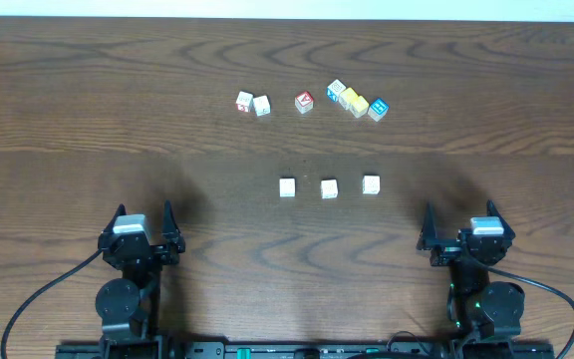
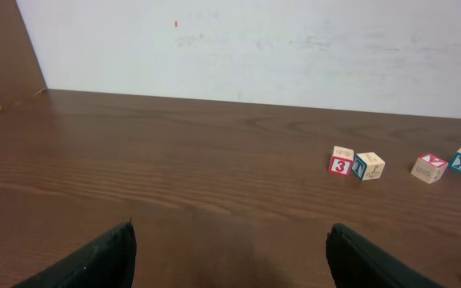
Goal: Lift 3 blocks
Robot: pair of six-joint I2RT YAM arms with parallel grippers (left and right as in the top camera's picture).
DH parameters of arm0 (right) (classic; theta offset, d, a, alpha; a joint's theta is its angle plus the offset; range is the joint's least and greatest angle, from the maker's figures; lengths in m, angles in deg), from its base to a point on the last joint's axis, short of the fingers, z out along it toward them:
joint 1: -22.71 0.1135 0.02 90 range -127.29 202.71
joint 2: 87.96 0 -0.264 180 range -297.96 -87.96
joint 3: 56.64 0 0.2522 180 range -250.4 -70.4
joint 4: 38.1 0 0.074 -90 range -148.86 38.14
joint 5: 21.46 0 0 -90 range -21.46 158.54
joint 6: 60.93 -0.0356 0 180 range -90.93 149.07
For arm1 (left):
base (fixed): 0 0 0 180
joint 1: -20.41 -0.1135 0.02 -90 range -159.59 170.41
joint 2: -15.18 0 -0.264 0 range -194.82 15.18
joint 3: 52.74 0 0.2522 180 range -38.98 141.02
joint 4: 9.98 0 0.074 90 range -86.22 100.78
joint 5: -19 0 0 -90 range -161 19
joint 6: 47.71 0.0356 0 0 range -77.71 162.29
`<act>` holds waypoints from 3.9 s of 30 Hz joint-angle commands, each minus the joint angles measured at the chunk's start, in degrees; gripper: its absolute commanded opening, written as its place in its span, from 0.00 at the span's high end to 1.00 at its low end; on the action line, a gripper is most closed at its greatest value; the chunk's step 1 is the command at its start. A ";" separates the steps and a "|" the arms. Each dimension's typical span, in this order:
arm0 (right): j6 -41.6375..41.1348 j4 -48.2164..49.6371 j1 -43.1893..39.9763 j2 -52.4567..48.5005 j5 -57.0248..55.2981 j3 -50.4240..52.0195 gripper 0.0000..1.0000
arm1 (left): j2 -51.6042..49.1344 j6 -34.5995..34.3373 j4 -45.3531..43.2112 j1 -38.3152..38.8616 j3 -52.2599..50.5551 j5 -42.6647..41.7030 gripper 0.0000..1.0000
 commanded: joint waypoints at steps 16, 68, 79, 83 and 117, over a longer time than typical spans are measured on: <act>0.52 -0.22 -0.31 0.24 0.26 0.11 0.01 | 0.35 -0.11 2.29 -0.20 -0.92 2.14 0.23; 0.50 -0.22 -0.31 0.24 0.26 0.11 0.01 | 0.35 -0.11 2.29 -0.20 -0.92 2.14 0.23; 0.52 -0.22 -0.31 0.24 0.26 0.11 0.01 | 0.35 -8.11 0.13 -0.20 -0.90 -11.39 0.23; 0.52 -0.22 -0.31 0.24 0.26 0.11 0.01 | 0.35 -15.39 -11.21 -0.20 -0.90 -32.79 0.24; 0.50 -0.22 -0.31 0.24 0.26 0.11 0.01 | -52.70 -7.72 18.51 0.02 52.57 -60.72 0.23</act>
